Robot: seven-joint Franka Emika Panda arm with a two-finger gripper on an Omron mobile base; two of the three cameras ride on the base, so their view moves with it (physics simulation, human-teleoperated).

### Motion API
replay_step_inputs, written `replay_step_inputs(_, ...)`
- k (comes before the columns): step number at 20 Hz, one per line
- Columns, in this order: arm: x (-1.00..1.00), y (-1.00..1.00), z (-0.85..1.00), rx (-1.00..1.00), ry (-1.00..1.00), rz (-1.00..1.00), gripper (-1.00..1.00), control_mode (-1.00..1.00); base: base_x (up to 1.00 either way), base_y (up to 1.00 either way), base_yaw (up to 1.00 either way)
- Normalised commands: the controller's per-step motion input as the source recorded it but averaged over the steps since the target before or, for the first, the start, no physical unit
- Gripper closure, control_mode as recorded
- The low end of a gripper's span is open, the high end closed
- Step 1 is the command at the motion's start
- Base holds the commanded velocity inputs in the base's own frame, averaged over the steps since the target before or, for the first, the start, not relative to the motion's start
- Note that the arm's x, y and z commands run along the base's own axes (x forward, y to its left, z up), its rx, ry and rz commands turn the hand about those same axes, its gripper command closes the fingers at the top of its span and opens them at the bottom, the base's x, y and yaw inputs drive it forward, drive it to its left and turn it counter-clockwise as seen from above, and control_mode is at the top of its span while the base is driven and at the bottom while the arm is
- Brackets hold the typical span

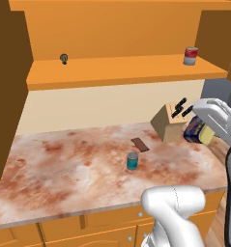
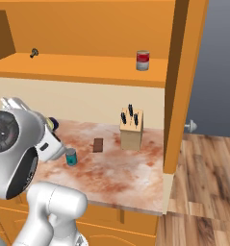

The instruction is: Pick the cans from the counter and place them in their designated side in the cabinet.

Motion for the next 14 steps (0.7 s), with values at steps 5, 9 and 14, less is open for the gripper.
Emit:
replay_step_inputs(5,-0.12,-0.02,0.14,0.05,0.09,0.00,1.00,-1.00,0.00,0.00,0.00)
replay_step_inputs(9,-0.04,0.00,0.20,0.01,0.02,-0.01,1.00,-1.00,0.00,0.00,0.00)
replay_step_inputs(14,0.00,0.00,0.19,0.00,0.00,-0.03,1.00,-1.00,0.00,0.00,0.00)
